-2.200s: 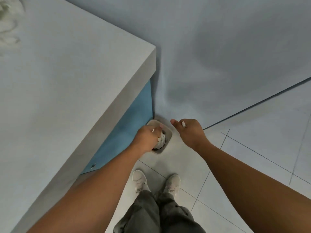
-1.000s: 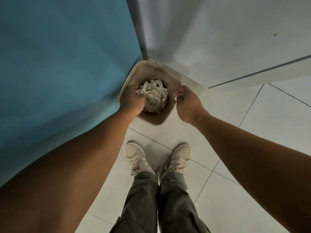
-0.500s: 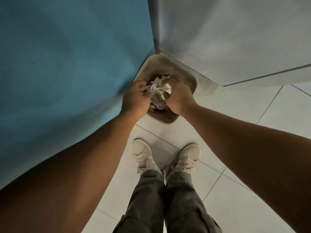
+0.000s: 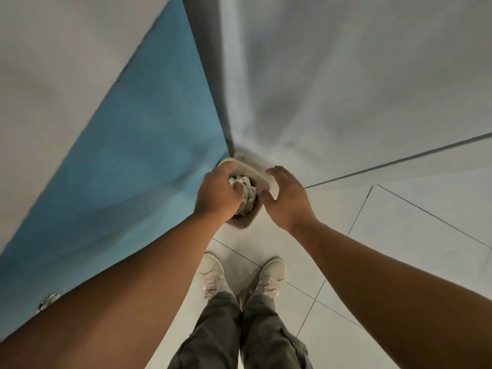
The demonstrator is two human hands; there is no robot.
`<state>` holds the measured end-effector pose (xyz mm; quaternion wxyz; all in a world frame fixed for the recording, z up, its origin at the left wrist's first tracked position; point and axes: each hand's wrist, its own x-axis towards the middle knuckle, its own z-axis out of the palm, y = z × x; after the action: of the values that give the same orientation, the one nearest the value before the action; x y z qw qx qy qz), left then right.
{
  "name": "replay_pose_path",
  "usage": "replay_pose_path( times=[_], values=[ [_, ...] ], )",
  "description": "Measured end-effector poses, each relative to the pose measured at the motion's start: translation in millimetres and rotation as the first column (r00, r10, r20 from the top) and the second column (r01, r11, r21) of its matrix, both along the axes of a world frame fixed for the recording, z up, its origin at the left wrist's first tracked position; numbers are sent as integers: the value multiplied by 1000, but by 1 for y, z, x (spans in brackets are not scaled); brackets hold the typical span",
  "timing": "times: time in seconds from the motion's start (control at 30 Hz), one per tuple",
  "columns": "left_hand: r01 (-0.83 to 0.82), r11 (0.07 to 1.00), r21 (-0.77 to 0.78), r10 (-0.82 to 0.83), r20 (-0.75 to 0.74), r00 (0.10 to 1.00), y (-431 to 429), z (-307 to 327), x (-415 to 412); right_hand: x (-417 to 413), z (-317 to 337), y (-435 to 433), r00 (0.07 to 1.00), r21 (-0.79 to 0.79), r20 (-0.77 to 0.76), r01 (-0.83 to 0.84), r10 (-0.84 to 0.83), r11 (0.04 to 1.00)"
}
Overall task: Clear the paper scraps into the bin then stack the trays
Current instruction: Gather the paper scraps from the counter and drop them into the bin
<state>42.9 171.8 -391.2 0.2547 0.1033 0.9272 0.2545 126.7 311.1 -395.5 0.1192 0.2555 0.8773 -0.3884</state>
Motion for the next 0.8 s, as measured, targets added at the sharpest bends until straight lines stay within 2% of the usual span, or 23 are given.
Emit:
replay_pose_path(
  times=[0.2,0.4,0.63,0.8],
  values=[
    [42,998,40,-37,-108,993,12,123,13,3,127,18,993,19,-113,-18,20,1000],
    [10,994,110,11,-191,981,8,234,27,8,237,25,960,83,-267,-65,85,994],
    [-64,964,257,160,-376,913,-27,350,35,-8,344,-6,841,99,-490,-208,229,973],
    [-112,935,338,275,-484,831,-79,408,37,-23,393,-51,755,121,-561,-330,339,936]
  ],
)
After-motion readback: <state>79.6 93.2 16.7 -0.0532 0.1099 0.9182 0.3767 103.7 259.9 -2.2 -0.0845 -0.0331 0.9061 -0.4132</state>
